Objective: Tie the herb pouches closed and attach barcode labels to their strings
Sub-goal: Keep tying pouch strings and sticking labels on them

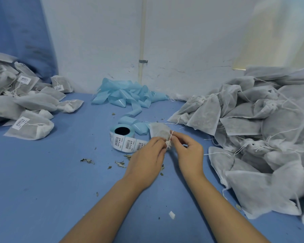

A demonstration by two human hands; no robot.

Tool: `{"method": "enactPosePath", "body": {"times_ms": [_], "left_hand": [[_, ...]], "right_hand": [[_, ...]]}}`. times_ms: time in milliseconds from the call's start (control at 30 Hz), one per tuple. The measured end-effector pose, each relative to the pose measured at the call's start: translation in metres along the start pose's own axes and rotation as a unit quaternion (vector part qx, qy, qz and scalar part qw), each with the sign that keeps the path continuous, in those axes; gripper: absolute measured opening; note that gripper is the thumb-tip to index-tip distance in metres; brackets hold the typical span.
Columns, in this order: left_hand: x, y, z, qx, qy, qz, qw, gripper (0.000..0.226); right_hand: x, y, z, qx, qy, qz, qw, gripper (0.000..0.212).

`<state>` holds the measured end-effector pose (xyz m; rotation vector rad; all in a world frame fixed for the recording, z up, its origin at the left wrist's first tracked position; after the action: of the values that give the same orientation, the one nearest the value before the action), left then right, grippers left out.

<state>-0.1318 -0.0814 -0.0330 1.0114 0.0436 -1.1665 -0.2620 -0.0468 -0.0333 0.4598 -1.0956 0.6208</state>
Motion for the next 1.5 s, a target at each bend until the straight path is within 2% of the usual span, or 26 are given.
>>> {"method": "enactPosePath", "body": {"times_ms": [133, 267, 433, 500, 600, 700, 800, 900, 1033, 1167, 1300, 1367, 1500], "left_hand": [[0.010, 0.002, 0.000, -0.011, 0.057, -0.064, 0.996, 0.013], [0.015, 0.011, 0.002, -0.053, 0.092, -0.126, 0.986, 0.012], [0.025, 0.019, 0.002, -0.108, 0.134, -0.161, 0.972, 0.016], [0.027, 0.020, 0.000, -0.116, 0.142, -0.156, 0.971, 0.017], [0.024, 0.021, -0.001, -0.117, 0.125, -0.138, 0.975, 0.013], [0.017, 0.019, 0.000, -0.107, 0.120, -0.205, 0.965, 0.014], [0.015, 0.012, -0.002, -0.100, 0.169, -0.348, 0.917, 0.015], [0.016, 0.007, -0.001, -0.104, 0.179, -0.410, 0.888, 0.016], [0.022, 0.008, 0.001, -0.113, 0.176, -0.393, 0.895, 0.017], [0.024, 0.010, 0.004, -0.111, 0.171, -0.347, 0.915, 0.018], [0.022, 0.014, 0.005, -0.117, 0.153, -0.299, 0.935, 0.016], [0.020, 0.016, 0.005, -0.119, 0.143, -0.286, 0.940, 0.015], [0.019, 0.017, 0.005, -0.116, 0.139, -0.283, 0.942, 0.015]], "right_hand": [[-0.008, 0.000, 0.002, -0.004, -0.064, 0.074, 0.995, 0.019], [-0.005, -0.007, 0.001, 0.035, -0.065, 0.081, 0.994, 0.011], [0.006, -0.018, -0.006, 0.105, -0.009, 0.024, 0.994, 0.017], [0.012, -0.022, -0.009, 0.121, 0.040, -0.022, 0.992, 0.016], [0.019, -0.025, -0.013, 0.113, 0.114, -0.108, 0.981, 0.017], [0.020, -0.025, -0.015, 0.090, 0.117, -0.121, 0.982, 0.011], [0.016, -0.024, -0.014, 0.074, 0.071, -0.074, 0.992, 0.013], [0.012, -0.025, -0.016, 0.074, 0.020, -0.010, 0.997, 0.018], [0.003, -0.028, -0.014, 0.092, -0.062, 0.063, 0.992, 0.018], [-0.006, -0.036, -0.016, 0.147, -0.159, 0.162, 0.963, 0.026], [-0.006, -0.042, -0.019, 0.203, -0.203, 0.235, 0.929, 0.011], [-0.007, -0.045, -0.020, 0.222, -0.222, 0.254, 0.915, 0.009], [-0.009, -0.045, -0.022, 0.214, -0.248, 0.280, 0.903, 0.007]]}}
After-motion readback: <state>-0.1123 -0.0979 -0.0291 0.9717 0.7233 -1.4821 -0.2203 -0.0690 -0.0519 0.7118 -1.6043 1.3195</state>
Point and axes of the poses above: each hand's wrist, its own z-axis towards the middle knuckle, its own y-axis out of the back of the hand, x = y × z, the point moved 8 cm from there along z, towards the middle knuckle, and after that the axes turned 5 degrees about -x, right-handed, at the moved point
